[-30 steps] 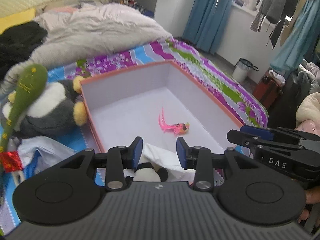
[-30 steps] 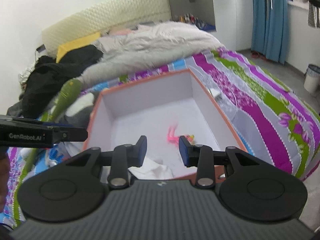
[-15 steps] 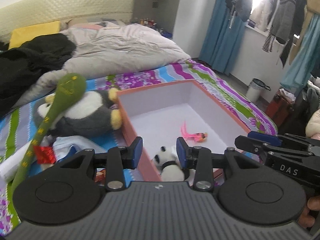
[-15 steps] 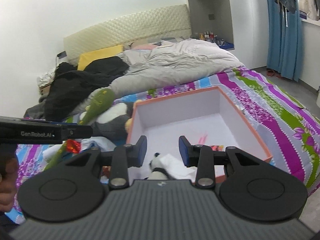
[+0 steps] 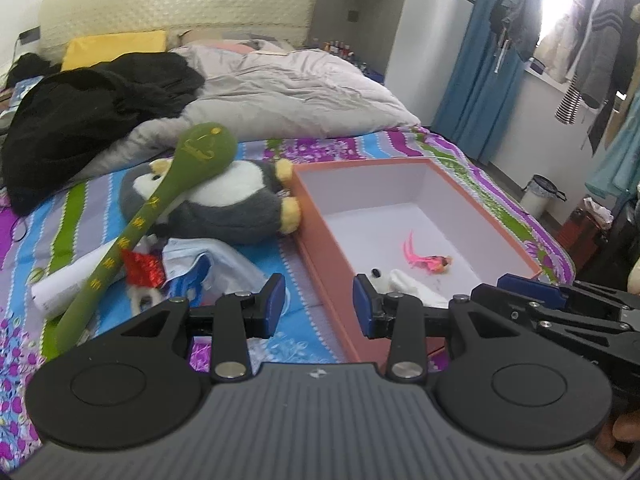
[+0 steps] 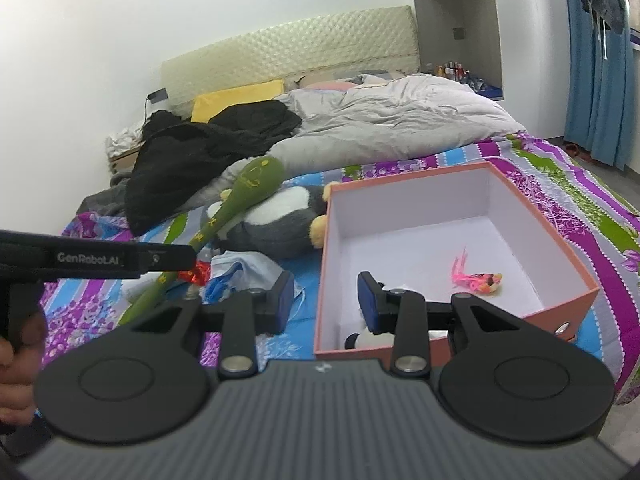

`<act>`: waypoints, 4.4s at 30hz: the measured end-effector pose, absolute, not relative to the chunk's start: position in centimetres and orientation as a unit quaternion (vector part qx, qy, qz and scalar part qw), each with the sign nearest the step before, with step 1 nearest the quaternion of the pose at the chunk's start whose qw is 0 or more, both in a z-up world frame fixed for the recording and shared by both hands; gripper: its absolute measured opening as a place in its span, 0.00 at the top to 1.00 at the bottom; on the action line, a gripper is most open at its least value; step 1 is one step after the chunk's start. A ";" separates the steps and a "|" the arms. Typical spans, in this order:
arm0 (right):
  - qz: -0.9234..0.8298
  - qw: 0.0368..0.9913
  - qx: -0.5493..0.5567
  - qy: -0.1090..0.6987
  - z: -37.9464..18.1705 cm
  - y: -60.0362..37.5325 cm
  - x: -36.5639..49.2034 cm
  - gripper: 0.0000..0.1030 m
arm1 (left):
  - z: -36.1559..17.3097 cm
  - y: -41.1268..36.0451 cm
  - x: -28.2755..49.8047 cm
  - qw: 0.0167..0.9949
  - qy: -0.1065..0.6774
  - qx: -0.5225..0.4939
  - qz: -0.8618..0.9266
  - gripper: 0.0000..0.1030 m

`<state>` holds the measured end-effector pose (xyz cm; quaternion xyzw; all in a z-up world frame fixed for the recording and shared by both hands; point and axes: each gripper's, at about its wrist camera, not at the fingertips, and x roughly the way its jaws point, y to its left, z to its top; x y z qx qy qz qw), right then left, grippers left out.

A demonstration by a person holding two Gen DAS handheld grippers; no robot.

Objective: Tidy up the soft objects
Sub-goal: 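Withdraw both grippers from the pink box back over the bed, then lower left gripper onto the blue plastic bag and close it, then grasp the white face mask with the right gripper beside the left gripper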

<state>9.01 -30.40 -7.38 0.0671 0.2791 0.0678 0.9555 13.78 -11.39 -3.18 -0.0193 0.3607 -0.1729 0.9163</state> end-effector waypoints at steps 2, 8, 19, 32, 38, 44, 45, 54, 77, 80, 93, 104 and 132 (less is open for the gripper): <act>0.072 0.955 0.068 0.280 -7.5 -30.0 9.1 0.63 | -3.3 -10.8 13.6 0.917 0.361 -0.024 -0.170 0.58; 0.080 0.952 0.055 0.292 -8.5 -28.6 9.2 0.63 | -4.6 -9.2 13.5 0.919 0.365 -0.029 -0.147 0.58; 0.091 0.940 0.043 0.327 -11.3 -25.9 11.4 0.63 | -8.9 -6.1 15.6 0.907 0.404 -0.034 -0.112 0.58; 0.089 0.931 0.022 0.354 -13.8 -23.3 16.2 0.63 | -13.8 -3.5 20.8 0.888 0.447 -0.051 -0.100 0.58; 0.092 0.922 0.008 0.376 -15.9 -22.3 18.9 0.63 | -16.8 -2.4 23.5 0.879 0.464 -0.060 -0.091 0.50; 0.118 0.910 -0.004 0.397 -18.1 -20.2 21.0 0.63 | -19.8 -0.9 26.1 0.868 0.485 -0.078 -0.074 0.50; 0.122 0.908 -0.005 0.400 -18.6 -19.8 21.4 0.63 | -20.1 -0.7 26.3 0.866 0.488 -0.083 -0.073 0.50; 0.129 0.894 -0.020 0.429 -22.6 -17.8 25.0 0.63 | -22.5 0.1 28.9 0.852 0.501 -0.127 -0.081 0.44; 0.133 0.897 -0.006 0.421 -22.9 -17.3 24.3 0.61 | -20.2 -0.4 26.3 0.864 0.486 -0.118 -0.065 0.92; 0.135 0.899 -0.005 0.417 -22.0 -17.4 22.8 0.62 | -19.3 -0.4 24.3 0.865 0.482 -0.127 -0.061 0.93; 0.144 0.897 -0.004 0.419 -20.7 -18.5 16.6 0.62 | -17.7 0.7 15.1 0.865 0.481 -0.141 -0.012 0.94; 0.148 0.883 -0.003 0.445 -23.0 -18.6 16.8 0.58 | -19.5 2.8 12.5 0.841 0.512 -0.177 0.003 0.88; 0.250 0.853 -0.051 0.456 -22.4 -11.8 23.1 0.77 | -22.4 3.7 16.1 0.857 0.483 -0.172 -0.042 0.64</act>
